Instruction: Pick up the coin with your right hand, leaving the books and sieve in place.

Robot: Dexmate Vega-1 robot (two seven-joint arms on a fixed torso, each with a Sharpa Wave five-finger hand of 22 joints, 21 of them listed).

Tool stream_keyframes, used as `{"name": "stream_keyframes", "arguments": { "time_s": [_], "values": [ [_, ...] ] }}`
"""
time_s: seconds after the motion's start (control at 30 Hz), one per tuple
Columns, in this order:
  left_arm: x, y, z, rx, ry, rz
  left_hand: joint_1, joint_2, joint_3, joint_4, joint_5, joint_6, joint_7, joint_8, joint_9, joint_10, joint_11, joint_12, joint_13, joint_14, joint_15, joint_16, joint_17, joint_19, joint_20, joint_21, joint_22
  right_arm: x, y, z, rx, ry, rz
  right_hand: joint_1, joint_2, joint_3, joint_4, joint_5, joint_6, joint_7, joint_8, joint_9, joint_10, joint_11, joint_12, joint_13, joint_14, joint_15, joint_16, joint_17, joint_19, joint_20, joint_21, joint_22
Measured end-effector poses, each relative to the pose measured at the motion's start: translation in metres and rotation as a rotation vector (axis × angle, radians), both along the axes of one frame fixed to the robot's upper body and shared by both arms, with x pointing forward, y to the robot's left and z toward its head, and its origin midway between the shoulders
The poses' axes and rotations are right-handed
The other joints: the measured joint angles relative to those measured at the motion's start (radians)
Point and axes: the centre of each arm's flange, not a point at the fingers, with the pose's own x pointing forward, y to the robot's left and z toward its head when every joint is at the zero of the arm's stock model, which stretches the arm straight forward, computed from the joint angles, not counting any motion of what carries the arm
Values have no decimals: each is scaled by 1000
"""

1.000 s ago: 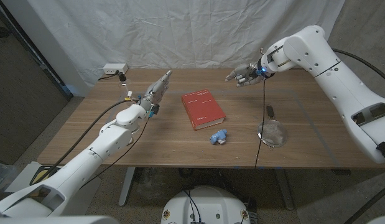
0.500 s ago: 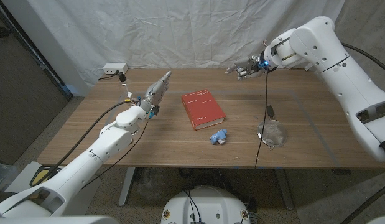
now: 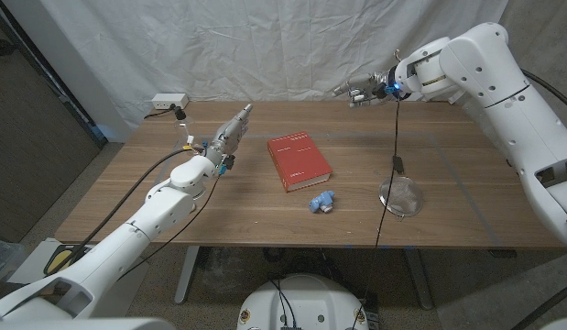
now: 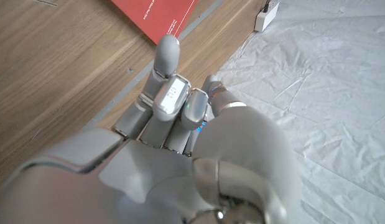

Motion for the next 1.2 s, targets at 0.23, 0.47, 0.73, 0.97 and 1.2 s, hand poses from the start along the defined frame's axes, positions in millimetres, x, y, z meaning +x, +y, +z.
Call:
{"name": "stream_keyframes", "arguments": {
  "time_s": [0.23,0.47,0.73,0.97,1.2],
  "values": [
    [-2,3,0,3,-2,6,1,1,-4,-4,0,0,0,0,0,0,0,0,0,0,0,0,0,0,0,0,0,-4,1,8,28,-34,20,0,0,3,2,-2,0,0,-2,-4,3,-4,0,0,5,-5,0,0,8,-4,0,-5],
    [-3,6,-1,2,1,10,1,1,-4,-4,0,0,0,0,0,0,0,0,0,0,0,0,0,0,0,0,0,-7,2,14,48,-60,32,0,0,3,2,1,0,0,1,-2,3,-4,0,0,5,-5,0,0,8,-4,4,-8],
    [-2,8,-1,0,4,9,1,1,-4,-4,0,0,0,0,0,0,0,0,0,0,0,0,0,0,0,0,0,-9,4,20,62,-76,36,0,0,3,2,1,0,0,1,0,3,-4,0,0,11,0,0,0,8,-4,4,-9],
    [-2,9,-2,2,6,8,8,1,0,-8,0,0,0,0,0,0,0,0,0,0,0,0,0,0,0,0,0,-9,6,21,65,-78,38,0,0,3,2,1,0,0,1,-2,3,-4,0,0,11,0,0,0,15,-11,4,-14],
    [-3,10,-1,6,5,9,9,1,0,-8,-7,0,0,0,0,0,0,0,0,0,0,0,0,0,0,0,0,-9,7,20,67,-78,39,0,0,3,2,1,0,0,0,-2,3,-3,0,0,11,0,0,0,15,-11,4,-19]
  ]
}}
